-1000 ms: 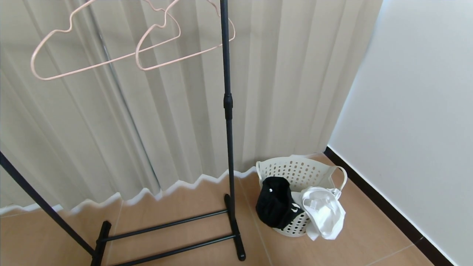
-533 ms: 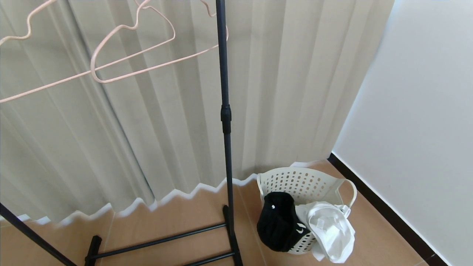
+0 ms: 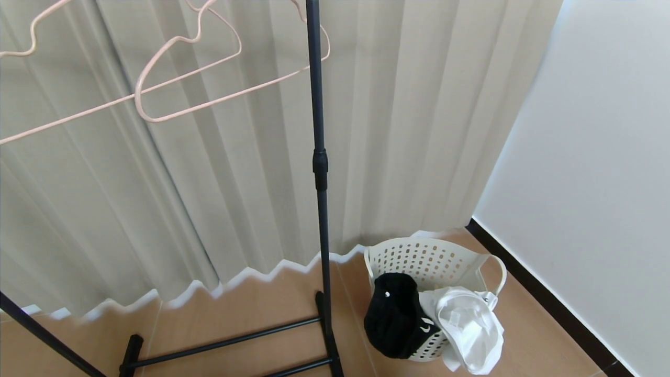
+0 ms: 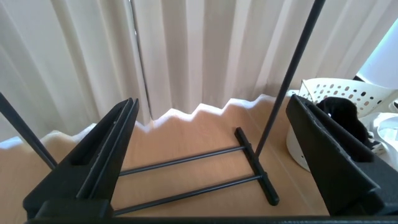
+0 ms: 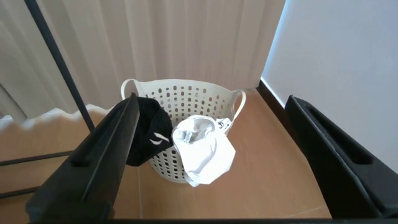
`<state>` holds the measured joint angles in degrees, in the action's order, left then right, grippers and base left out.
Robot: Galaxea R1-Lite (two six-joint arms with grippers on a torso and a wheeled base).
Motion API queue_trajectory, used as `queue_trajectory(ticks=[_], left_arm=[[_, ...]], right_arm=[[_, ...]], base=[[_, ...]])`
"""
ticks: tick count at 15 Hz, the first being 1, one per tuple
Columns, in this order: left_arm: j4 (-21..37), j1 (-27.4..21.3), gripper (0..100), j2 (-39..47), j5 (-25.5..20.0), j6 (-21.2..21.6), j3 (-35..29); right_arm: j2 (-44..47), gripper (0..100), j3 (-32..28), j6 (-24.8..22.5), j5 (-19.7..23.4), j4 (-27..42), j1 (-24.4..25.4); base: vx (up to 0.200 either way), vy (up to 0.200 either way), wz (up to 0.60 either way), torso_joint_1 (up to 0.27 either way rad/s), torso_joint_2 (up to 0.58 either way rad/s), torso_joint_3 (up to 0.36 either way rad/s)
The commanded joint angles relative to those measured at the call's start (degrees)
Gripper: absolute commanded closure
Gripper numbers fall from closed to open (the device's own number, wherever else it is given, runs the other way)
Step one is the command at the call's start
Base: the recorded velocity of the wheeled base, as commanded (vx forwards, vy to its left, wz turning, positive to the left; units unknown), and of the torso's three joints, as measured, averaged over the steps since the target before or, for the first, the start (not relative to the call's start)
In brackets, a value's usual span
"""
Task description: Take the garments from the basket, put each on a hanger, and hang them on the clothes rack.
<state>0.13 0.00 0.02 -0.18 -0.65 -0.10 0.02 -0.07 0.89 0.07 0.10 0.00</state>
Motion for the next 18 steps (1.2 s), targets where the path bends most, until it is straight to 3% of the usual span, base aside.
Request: queue_trajectory(ticks=[1, 18], left_arm=[[0.04, 0.00, 0, 0.06, 0.01, 0.03, -0.08], [0.04, 0.00, 0, 0.06, 0.01, -0.06, -0.08]], right_arm=[[0.06, 0, -0.01, -0.01, 0.01, -0.01, 0.00], [0.06, 0, -0.01, -0.01, 0.01, -0.01, 0.00]], base=[[0.000, 0.000, 0.00, -0.002, 0.00, -0.100], [0.000, 0.000, 0.00, 0.003, 0.00, -0.191]])
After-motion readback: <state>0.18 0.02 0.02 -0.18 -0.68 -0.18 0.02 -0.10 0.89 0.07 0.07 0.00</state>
